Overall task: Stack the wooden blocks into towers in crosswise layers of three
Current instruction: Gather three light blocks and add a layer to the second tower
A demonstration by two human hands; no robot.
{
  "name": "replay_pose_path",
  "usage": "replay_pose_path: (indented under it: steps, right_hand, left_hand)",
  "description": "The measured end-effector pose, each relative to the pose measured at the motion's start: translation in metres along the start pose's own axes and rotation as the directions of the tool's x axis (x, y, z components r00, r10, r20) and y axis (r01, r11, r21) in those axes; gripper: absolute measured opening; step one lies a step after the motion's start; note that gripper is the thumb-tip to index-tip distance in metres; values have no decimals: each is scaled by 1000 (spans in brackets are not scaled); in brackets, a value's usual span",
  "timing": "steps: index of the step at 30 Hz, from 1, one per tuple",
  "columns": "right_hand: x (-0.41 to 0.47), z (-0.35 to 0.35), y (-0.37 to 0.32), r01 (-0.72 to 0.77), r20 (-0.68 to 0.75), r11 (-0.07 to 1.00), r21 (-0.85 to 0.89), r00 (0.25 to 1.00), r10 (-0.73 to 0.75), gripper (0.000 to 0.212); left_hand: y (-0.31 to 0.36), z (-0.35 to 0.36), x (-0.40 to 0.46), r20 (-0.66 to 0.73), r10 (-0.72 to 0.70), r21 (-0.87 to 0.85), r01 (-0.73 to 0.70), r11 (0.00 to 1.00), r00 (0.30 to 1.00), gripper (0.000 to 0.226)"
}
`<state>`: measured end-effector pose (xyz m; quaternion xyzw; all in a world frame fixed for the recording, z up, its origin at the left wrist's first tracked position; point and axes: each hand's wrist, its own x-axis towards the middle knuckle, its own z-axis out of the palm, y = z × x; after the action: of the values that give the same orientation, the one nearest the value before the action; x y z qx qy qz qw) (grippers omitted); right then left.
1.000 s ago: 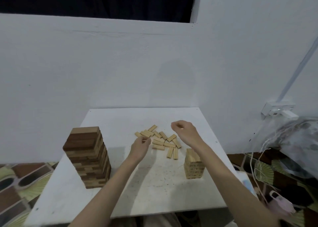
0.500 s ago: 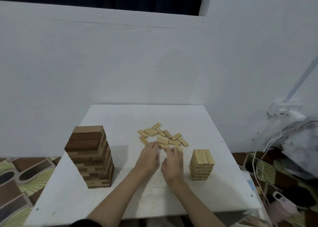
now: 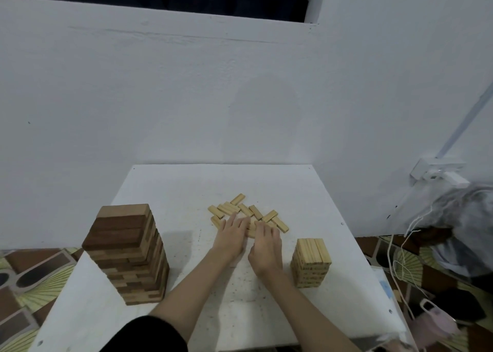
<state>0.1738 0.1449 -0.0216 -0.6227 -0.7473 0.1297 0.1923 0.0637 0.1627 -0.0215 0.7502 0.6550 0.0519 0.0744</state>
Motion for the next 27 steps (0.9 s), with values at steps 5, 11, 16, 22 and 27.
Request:
replay_pose_path:
  steps: [5, 11, 16, 22, 27]
  right_hand:
    - [5, 4, 1, 18, 112, 1000, -6, 994, -17, 75]
    - [-6, 7, 3, 2, 154, 995, 97, 988, -17, 74]
    - [-14, 1, -1, -94, 164, 931, 354, 986, 37, 69]
    - [-20, 0, -8, -273, 214, 840, 469, 958, 192, 66]
    - [-22, 3, -9, -329, 246, 829, 453, 939, 239, 64]
  left_hand:
    - [-7, 1, -6, -90, 39, 11, -38, 999, 995, 40]
    - [-14, 10, -30, -123, -6, -196, -19, 980, 992, 38]
    - [-18, 6, -42, -43, -73, -258, 60, 964, 996, 50]
    - [-18, -4, -51, 87, -181, -468, 201, 861, 980, 69]
    - [-16, -4, -57, 115, -212, -599, 238, 765, 971, 70]
